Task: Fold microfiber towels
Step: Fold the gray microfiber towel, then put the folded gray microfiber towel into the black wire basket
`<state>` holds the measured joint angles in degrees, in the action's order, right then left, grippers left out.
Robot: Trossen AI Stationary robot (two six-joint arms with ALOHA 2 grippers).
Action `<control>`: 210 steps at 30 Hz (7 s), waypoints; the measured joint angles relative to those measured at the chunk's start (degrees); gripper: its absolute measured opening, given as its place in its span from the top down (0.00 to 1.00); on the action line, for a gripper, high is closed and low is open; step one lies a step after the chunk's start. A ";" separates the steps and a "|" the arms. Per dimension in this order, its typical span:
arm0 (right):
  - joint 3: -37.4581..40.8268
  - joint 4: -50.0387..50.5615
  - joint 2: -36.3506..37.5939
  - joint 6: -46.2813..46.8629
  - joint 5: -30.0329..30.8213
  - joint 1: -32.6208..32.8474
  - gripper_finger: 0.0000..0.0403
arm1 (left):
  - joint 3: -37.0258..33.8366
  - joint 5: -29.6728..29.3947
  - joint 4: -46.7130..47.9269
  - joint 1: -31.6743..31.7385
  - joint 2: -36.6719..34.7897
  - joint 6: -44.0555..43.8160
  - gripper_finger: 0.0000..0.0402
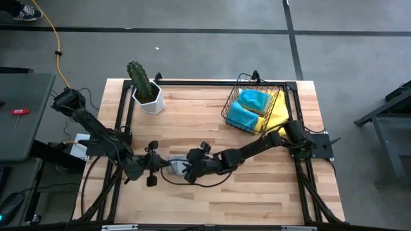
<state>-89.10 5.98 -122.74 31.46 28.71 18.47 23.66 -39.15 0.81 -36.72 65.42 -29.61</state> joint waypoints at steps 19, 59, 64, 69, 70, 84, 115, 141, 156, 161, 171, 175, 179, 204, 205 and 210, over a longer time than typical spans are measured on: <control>0.00 8.61 5.75 0.00 12.71 4.19 0.50 | 3.88 -4.23 -12.23 -5.10 18.96 18.33 0.52; 0.00 8.87 5.75 0.00 13.35 4.21 0.50 | 8.18 -22.61 -5.10 -2.91 25.21 31.57 0.93; 0.00 9.03 5.75 0.00 13.35 4.21 0.50 | 8.46 -28.51 -4.86 -3.99 25.23 36.98 0.98; -0.02 9.05 5.75 0.00 13.35 4.21 0.50 | 8.46 -29.05 -4.11 -3.94 25.22 38.21 0.97; 0.00 9.02 5.75 0.00 13.35 4.21 0.50 | 8.46 -28.99 -3.19 -3.90 25.23 37.68 0.97; -0.02 9.02 5.75 0.00 13.29 4.21 0.50 | 8.41 -11.65 3.02 -3.75 25.25 30.85 0.94; -0.07 9.70 5.75 0.02 13.09 4.20 0.50 | 17.20 1.31 20.66 -3.81 25.32 19.33 0.46; -0.09 11.41 4.92 1.55 13.07 4.34 0.50 | 19.19 -21.59 28.36 -6.78 25.31 13.25 0.50; -0.09 11.43 4.92 1.55 13.07 4.34 0.50 | 18.47 -27.04 25.70 -9.25 15.31 7.54 0.50; -0.09 11.53 4.92 2.08 13.07 4.34 0.50 | 12.75 -22.82 16.84 -5.86 15.35 7.28 0.50; -0.09 11.56 4.92 2.14 13.07 4.34 0.50 | 1.81 -0.11 -7.88 5.53 15.39 12.61 0.50; -0.08 11.58 4.92 1.76 13.07 4.34 0.50 | -0.81 0.68 -8.04 7.79 15.39 10.61 0.50; -0.07 11.60 4.92 1.64 13.07 4.34 0.50 | -2.98 2.83 -8.96 8.31 15.39 7.50 0.50; 0.07 22.82 3.46 15.56 6.06 -1.58 0.50 | -5.99 2.92 -7.86 9.50 15.37 1.66 0.50; 0.07 24.50 3.47 16.63 4.08 -2.34 0.50 | -5.99 2.92 -7.86 9.50 15.37 1.63 0.50; 0.04 29.70 3.48 19.13 -0.99 -3.82 0.50 | -5.99 2.92 -7.66 9.50 15.37 1.50 0.50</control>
<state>-89.06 35.68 -119.26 50.60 27.72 14.65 17.67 -36.23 -6.86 -27.22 80.79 -28.11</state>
